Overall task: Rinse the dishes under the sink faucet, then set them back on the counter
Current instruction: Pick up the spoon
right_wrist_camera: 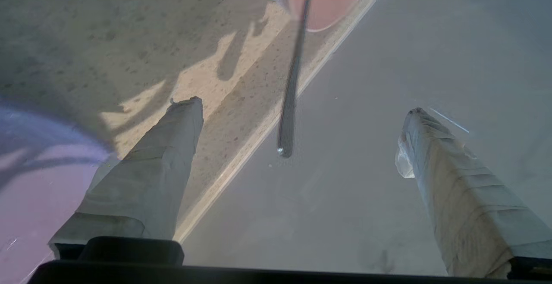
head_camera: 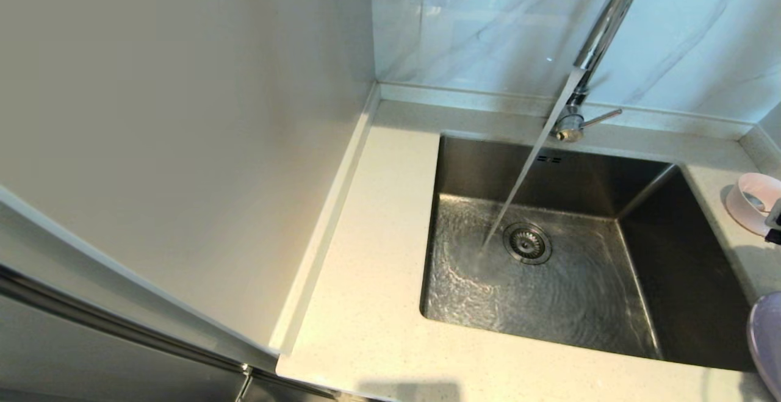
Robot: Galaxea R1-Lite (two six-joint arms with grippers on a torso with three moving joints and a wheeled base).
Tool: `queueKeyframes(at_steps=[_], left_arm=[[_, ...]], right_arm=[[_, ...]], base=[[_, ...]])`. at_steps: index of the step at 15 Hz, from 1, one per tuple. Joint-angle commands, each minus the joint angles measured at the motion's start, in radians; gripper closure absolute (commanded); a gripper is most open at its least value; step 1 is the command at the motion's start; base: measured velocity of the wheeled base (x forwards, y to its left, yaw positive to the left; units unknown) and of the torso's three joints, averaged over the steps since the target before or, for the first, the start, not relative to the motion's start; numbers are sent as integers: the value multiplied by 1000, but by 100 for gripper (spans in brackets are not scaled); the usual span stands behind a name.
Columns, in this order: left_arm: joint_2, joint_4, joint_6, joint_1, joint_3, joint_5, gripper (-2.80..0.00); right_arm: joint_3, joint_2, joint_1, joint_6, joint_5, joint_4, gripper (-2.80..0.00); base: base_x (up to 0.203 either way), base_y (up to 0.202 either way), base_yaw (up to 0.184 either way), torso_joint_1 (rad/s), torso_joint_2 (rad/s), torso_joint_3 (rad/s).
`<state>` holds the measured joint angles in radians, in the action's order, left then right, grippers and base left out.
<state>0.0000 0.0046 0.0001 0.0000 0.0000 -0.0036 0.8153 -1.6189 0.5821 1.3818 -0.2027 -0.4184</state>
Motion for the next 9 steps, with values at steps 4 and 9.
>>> queueKeyframes(at_steps=[4,9], left_arm=[[0,0,0,0,0,1,0],[0,0,0,0,0,1,0]], right_arm=[[16,-61,-7,8,-16,-43,-280],[44,-93,-7,8,-30,-69,-280]], base=[[0,0,0,0,0,0],[0,0,0,0,0,0]])
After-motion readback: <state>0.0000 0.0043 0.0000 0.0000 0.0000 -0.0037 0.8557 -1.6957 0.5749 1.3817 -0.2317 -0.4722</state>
